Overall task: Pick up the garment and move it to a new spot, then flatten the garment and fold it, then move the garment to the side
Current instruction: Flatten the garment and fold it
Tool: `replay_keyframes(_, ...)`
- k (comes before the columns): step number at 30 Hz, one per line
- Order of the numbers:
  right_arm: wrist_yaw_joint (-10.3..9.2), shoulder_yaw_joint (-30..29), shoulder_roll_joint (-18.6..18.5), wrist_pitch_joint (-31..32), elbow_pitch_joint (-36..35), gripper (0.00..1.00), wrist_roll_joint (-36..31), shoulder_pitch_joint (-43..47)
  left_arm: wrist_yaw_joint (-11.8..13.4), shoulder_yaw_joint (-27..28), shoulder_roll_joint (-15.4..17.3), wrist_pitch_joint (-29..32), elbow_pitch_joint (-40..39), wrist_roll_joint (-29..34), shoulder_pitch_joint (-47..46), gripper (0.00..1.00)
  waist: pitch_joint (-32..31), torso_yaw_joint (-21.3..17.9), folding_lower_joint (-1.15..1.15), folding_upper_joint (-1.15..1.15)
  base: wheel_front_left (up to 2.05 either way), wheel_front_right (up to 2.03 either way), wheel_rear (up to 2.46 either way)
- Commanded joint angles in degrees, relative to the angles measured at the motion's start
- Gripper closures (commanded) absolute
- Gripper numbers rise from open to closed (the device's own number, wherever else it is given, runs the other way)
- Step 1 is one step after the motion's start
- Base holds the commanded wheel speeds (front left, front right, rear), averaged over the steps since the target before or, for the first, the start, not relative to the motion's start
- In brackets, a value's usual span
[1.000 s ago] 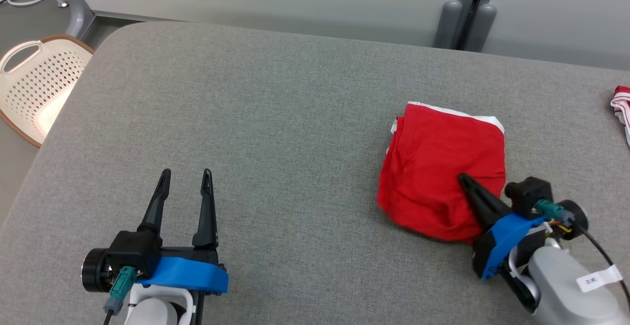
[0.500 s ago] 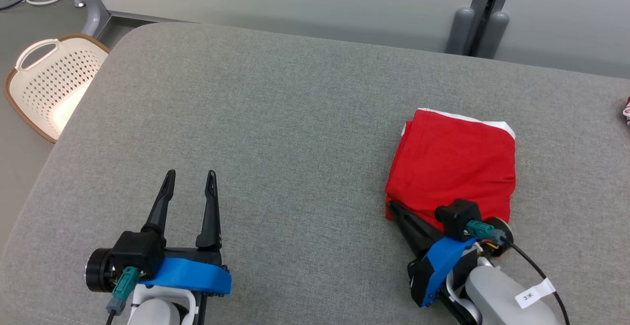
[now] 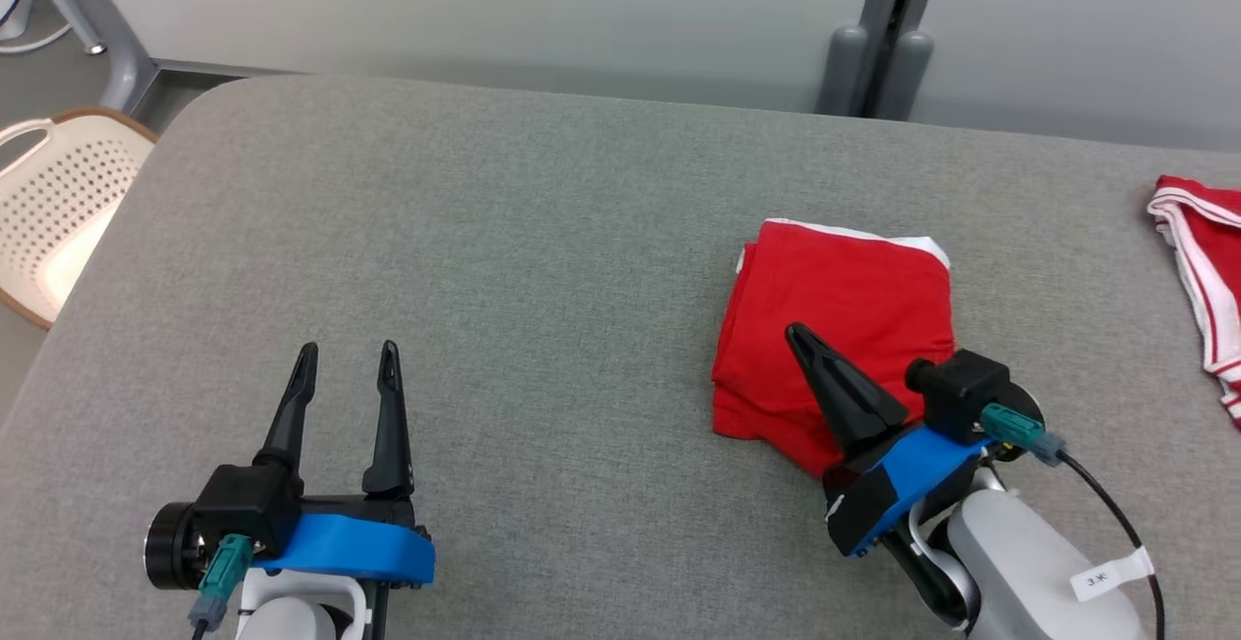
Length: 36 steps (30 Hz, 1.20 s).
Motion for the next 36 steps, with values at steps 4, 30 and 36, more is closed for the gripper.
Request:
replay_keyframes(4,0.01,-4.53,-1.28,-0.18,-4.84,1.00,-1.98,3.49,-0.03,1.03,-0.05,-0.25,0.04,0.67,0.72,0.00,-2.49,-3.33,0.00,0.00,0.00,0.00,0.00)
replay_keyframes(30,0.01,-30.12,2.88,-0.18,-17.49,0.00,-10.54,24.89,-1.12,4.02,0.02,-0.24,0.77,2.08,6.09,0.00,-9.54,-11.15,0.00,0.00,0.00,0.00,0.00)
replay_keyframes(36,0.01,-32.44,4.42,-0.15,-19.67,0.00,-12.56,27.34,-1.22,4.22,0.47,-0.25,0.39,2.45,7.02,0.00,-10.59,-10.76,0.00,0.00,0.00,0.00,0.00)
